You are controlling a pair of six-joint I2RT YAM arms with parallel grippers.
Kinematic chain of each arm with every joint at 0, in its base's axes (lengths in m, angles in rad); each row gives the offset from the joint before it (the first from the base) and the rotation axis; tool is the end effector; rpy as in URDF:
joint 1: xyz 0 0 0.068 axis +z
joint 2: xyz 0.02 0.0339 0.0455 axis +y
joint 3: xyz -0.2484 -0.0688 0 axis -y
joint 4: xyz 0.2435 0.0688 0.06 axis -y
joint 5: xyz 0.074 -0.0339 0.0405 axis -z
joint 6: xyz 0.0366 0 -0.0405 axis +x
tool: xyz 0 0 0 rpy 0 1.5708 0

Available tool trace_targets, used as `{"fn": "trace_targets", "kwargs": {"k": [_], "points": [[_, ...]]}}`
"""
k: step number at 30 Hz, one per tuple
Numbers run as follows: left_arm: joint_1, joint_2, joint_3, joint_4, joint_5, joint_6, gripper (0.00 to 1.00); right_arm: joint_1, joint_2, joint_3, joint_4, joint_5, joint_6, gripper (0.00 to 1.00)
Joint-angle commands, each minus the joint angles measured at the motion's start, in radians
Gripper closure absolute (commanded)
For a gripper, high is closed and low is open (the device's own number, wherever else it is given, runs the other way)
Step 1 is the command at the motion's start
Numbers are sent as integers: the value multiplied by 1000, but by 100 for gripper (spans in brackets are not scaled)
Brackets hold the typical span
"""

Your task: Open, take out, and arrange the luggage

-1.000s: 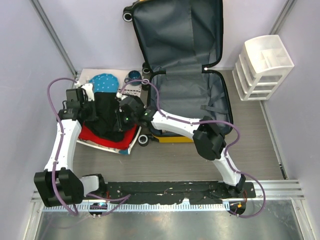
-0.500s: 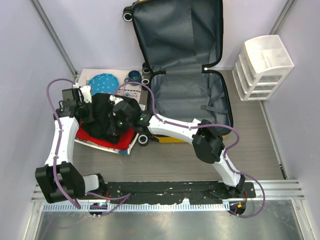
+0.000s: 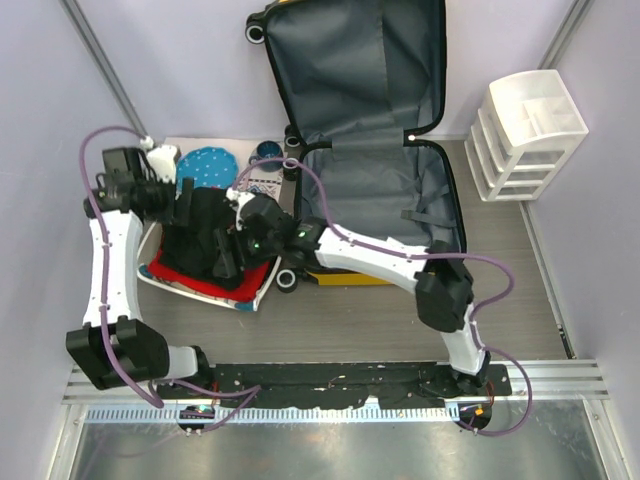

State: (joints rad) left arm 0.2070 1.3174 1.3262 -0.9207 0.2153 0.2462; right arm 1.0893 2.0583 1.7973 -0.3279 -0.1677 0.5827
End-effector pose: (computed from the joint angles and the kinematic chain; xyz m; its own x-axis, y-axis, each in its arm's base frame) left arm 0.2638 0.0474 0.3293 -0.7682 0.0820 -0.6349 0.1180 0.9929 -0.0146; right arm 0.2162 0.4270 0.2669 -0.7310 -0.2275 -0.6433 -0.6418 0.5494 0.5350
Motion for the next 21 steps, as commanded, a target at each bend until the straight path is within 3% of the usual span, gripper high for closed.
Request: {"fn": "trace_targets", "kwargs": {"k": [1,4,8,13,17,21], "points": [[3,75,293,-147,153,108,21,-40,-202,-33,-26,-58,-147,21],[-3,135,401,-197,264,126,20,-90,-266,-62,-43,-61,-178,20],[-82,252,415,-213,254,114,18,-186,-323,-105,-43,-67,-188,20],[-145,305,250,-107,162,108,20,-270,-372,-185,-36,-79,-222,20],[-198,328,59,11,-43,191,25,-298,-398,-266,-16,-75,-238,20],[-184,344,-126,20,-168,202,27,-313,-411,-286,-14,-79,-248,20]]}}
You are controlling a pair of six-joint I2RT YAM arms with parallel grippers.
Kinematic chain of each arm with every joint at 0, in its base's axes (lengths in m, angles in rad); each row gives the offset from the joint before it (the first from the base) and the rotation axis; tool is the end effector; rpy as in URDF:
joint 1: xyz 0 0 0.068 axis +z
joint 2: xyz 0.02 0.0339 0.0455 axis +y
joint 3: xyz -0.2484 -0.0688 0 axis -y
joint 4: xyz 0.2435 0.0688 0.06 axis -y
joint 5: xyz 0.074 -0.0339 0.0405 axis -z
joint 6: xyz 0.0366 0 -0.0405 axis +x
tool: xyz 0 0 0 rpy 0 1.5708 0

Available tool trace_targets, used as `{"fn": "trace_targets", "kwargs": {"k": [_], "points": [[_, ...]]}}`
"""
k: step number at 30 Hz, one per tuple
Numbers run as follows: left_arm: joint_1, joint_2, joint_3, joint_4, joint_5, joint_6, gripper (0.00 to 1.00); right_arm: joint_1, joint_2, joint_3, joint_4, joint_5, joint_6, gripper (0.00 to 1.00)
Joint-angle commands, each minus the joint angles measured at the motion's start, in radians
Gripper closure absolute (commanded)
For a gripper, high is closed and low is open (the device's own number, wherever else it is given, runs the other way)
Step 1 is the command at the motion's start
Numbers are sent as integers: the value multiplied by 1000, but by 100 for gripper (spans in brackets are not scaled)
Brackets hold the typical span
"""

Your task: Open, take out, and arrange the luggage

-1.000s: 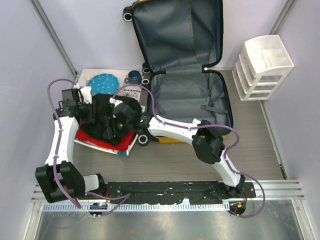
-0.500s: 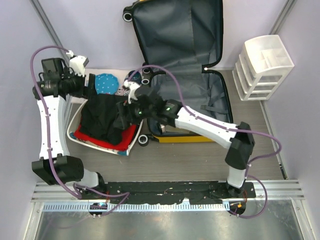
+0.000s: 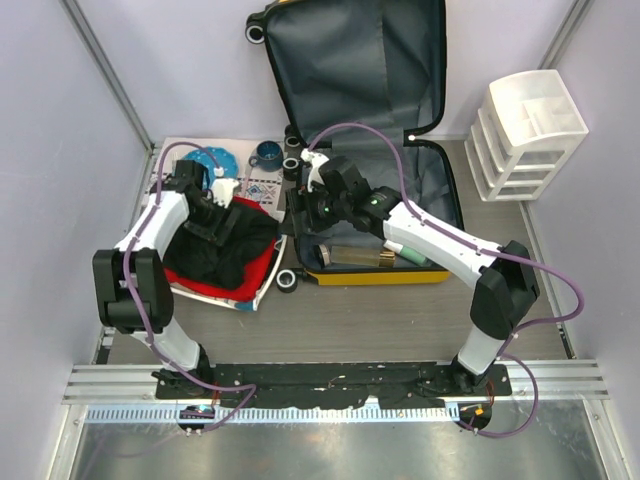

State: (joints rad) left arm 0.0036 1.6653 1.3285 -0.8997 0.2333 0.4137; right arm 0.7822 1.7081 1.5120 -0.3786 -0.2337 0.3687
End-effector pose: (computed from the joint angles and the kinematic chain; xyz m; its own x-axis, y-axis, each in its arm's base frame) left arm 0.3291 -0.0073 0.2334 -0.8359 0.3881 -0.3882 0.4460 0.8924 -0.0681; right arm 0.2753 0.2855 0.3114 -0.6565 -0.1581 -0.7376 -0.6292 0.6540 0.4199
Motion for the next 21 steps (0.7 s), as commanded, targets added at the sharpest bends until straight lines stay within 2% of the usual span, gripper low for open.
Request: {"fn": "trace_targets", "kwargs": {"k": [1,3,10,14,21], "points": [[32,-3,-155,-5,-201,34,27,-9,-61,-7,37,-15,-36,20],[58,-4,-225,1,-254,11,27,-17,-56,-9,37,-25,-42,20],[287,-61,-360,35,-336,65,28,-37,-25,13,37,-56,-54,20],[392,-61,-342,65,-324,138,27,-41,-8,25,41,-67,-54,20],[418,-24,-212,25,-250,217,22,-67,4,43,47,-78,-66,20]]}}
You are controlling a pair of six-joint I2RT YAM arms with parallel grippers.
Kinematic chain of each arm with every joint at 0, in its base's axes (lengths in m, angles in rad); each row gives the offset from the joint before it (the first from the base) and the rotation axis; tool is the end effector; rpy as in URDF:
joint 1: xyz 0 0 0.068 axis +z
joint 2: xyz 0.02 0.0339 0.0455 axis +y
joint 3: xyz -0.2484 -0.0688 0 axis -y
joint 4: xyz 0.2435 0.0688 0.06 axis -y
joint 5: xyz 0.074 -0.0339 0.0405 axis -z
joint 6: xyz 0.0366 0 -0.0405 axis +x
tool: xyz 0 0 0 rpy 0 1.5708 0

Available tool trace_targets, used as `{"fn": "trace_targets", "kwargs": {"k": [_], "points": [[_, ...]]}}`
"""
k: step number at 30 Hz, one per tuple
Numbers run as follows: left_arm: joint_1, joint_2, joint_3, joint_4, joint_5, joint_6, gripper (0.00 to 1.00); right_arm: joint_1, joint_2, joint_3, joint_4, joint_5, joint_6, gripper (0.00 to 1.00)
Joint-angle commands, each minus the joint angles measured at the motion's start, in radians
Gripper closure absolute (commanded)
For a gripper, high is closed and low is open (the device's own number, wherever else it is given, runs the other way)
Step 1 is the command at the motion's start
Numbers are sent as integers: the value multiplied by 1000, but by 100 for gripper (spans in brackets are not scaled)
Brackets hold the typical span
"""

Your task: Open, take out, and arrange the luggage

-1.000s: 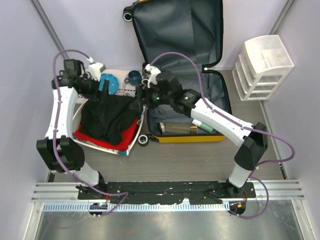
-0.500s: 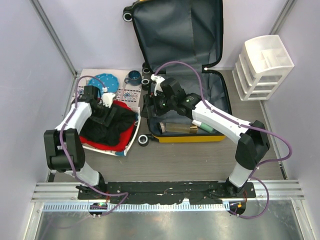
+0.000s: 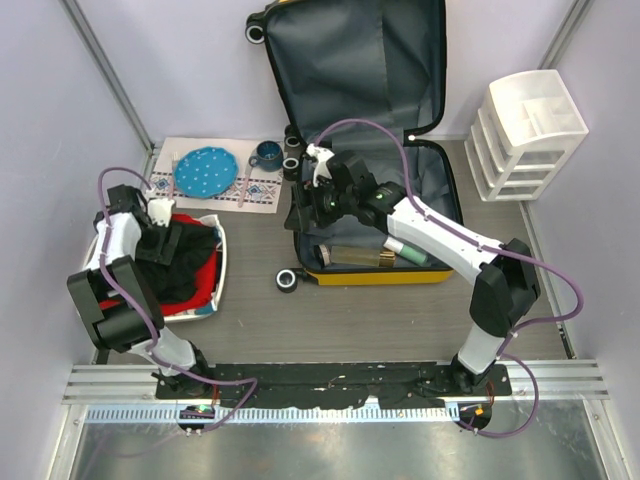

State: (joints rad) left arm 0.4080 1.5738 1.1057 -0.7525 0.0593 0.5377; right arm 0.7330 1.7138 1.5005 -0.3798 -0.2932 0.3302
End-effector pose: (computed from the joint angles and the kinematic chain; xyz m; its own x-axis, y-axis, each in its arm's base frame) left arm 0.2790 0.1182 0.2018 -0.9338 0.1533 -0.3232 0.1174 0.9848 0.1279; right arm 0.2876 0.2732 0.3055 -0.6584 -0.1751 -0.7320 -0.6397 0.6426 0.4217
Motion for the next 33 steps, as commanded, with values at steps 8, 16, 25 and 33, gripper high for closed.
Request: {"fn": "trace_targets", "kwargs": {"k": [8,16,25,33], "points": [[-116,-18,300,-356,5,99,13,-199,-46,171,4,-75,-157,17],[-218,87,712,-501,144,-71,12,-490,-45,340,-60,-49,-234,17],[-450,74,803,-427,201,-146,12,-837,-112,273,-217,-147,-292,17],[-655,45,686,-312,205,-220,12,-1067,-158,250,-303,-184,-373,18]]}}
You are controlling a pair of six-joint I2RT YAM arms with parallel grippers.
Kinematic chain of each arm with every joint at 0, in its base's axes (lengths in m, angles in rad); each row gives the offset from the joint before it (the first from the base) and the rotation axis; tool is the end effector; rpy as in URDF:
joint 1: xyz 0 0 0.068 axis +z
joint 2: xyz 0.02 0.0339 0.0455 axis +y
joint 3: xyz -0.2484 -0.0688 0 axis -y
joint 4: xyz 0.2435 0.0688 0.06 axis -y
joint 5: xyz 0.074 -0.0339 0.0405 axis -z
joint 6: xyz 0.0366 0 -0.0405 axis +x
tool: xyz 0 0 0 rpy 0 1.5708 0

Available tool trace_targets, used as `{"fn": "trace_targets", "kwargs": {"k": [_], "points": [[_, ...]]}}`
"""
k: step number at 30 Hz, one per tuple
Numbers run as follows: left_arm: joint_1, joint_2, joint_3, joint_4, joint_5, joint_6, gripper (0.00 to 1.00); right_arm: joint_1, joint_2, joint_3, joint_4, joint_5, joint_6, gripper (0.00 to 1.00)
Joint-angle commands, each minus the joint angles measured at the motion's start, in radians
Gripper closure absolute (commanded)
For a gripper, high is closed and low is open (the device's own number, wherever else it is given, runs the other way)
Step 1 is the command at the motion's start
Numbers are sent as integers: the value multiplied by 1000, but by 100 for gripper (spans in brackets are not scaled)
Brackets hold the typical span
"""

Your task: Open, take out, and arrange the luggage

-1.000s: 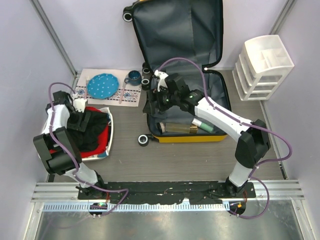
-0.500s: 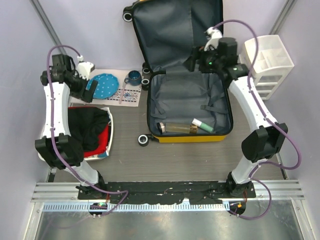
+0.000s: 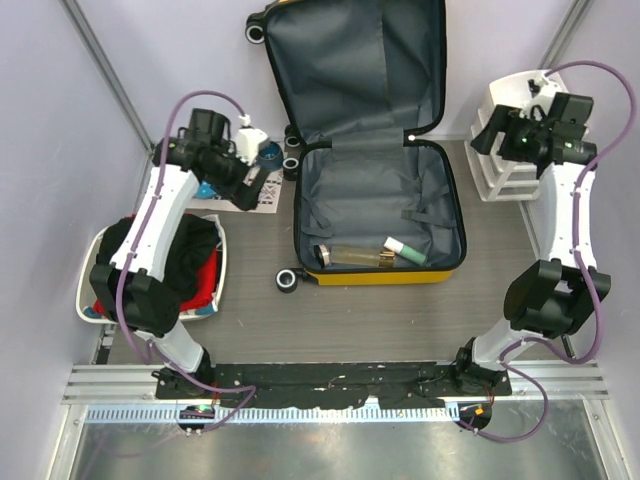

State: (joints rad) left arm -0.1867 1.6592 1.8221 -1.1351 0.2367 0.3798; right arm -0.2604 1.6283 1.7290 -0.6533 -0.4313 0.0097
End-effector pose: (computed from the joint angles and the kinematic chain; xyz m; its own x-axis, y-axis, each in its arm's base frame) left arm 0.3268 -0.0705 0.3691 -0.6389 0.4875 -0.5951 0.5891 0.8075 0.0290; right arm 0.3535 -0.0784 0.3894 -0.5083 0.1445 -0.8490 -0.1050 0.9681 0.2277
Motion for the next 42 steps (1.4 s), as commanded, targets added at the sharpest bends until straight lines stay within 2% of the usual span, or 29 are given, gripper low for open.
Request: {"fn": "trace_targets", "kwargs": {"k": [1,4,11,15,18,20,22,23,24,25,30,42], "points": [[-83,-35,-33,83,27,-67,11,-126,-76,26,-25,-58,-57,18],[-106,-26,-26,100,48,-87,12,-203,-62,64,-23,-67,-99,18],[-125,5,-17,106,104,-108,12,-214,88,309,-91,-35,-367,22],[-128,-9,-41,127,102,-117,12,-208,237,565,-175,-29,-376,25],[-128,-19,-58,135,102,-127,12,-192,326,658,-175,35,-340,27],[-128,-24,-70,136,101,-133,12,-178,358,658,-164,63,-347,28],[-128,-29,-78,135,101,-136,12,-157,375,643,-152,82,-369,34],[-128,-32,-81,135,102,-136,12,-152,389,636,-146,83,-376,38],[-128,-33,-84,135,102,-139,12,-149,396,635,-131,85,-379,47],[-128,-38,-90,135,102,-139,12,-148,406,639,-125,86,-376,49],[-128,-47,-98,130,87,-133,12,-129,482,708,-124,146,-378,52],[-128,-52,-99,138,92,-136,12,-119,521,686,-89,220,-464,57]]}}
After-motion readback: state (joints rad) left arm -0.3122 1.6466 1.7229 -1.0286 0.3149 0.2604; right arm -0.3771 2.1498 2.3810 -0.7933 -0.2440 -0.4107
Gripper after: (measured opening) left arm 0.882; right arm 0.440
